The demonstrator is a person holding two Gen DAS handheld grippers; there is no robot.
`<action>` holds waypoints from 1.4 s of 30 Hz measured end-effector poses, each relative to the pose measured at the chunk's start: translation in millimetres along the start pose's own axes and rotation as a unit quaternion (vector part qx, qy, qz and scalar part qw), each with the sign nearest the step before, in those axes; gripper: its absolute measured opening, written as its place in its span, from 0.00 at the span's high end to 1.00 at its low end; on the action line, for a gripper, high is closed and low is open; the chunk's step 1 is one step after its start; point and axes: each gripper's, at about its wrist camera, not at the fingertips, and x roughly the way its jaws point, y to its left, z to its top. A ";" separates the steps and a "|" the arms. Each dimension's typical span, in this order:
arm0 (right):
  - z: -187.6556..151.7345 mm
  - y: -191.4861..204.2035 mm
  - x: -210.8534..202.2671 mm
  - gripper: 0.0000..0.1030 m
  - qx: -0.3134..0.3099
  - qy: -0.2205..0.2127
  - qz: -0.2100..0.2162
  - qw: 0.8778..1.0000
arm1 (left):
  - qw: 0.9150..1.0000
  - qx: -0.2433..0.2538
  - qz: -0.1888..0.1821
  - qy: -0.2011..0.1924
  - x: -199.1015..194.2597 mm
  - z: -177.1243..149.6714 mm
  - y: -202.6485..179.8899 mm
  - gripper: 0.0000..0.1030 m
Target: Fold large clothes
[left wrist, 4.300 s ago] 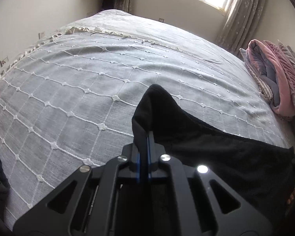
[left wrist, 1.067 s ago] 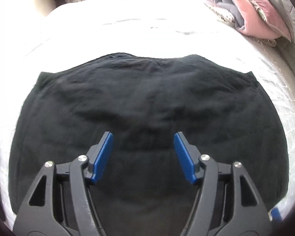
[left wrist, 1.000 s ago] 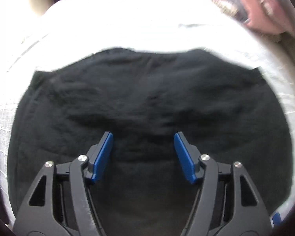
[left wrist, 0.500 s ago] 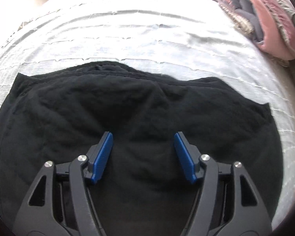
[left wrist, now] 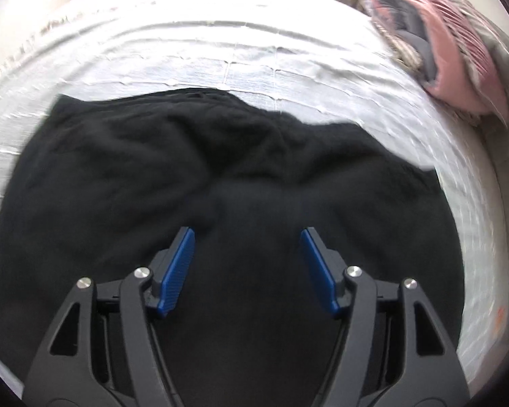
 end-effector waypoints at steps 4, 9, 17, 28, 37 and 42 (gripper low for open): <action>3.3 -13.6 -3.9 0.17 0.031 -0.001 0.017 0.999 | 0.999 0.030 -0.026 -0.019 -52.7 -76.7 12.3 0.35; 3.3 -22.4 -8.3 0.17 0.063 0.004 0.050 0.997 | 0.996 0.078 -0.012 -0.035 -78.6 -144.4 6.7 0.35; -0.7 -22.3 0.5 0.17 0.068 0.013 0.043 0.997 | 0.992 0.107 0.057 -0.024 -28.5 -163.0 3.5 0.09; -2.7 -88.8 -20.1 0.17 0.231 -0.023 0.076 0.970 | 0.997 0.078 0.021 -0.020 -44.2 -179.7 25.1 0.20; -5.7 -98.9 6.4 0.17 0.258 -0.021 0.087 0.962 | 0.999 0.038 -0.017 -0.035 -53.4 -174.8 40.0 0.20; 0.2 -76.6 32.0 0.16 0.215 -0.024 0.086 0.973 | 0.999 0.032 -0.014 -0.028 -42.7 -173.2 44.4 0.20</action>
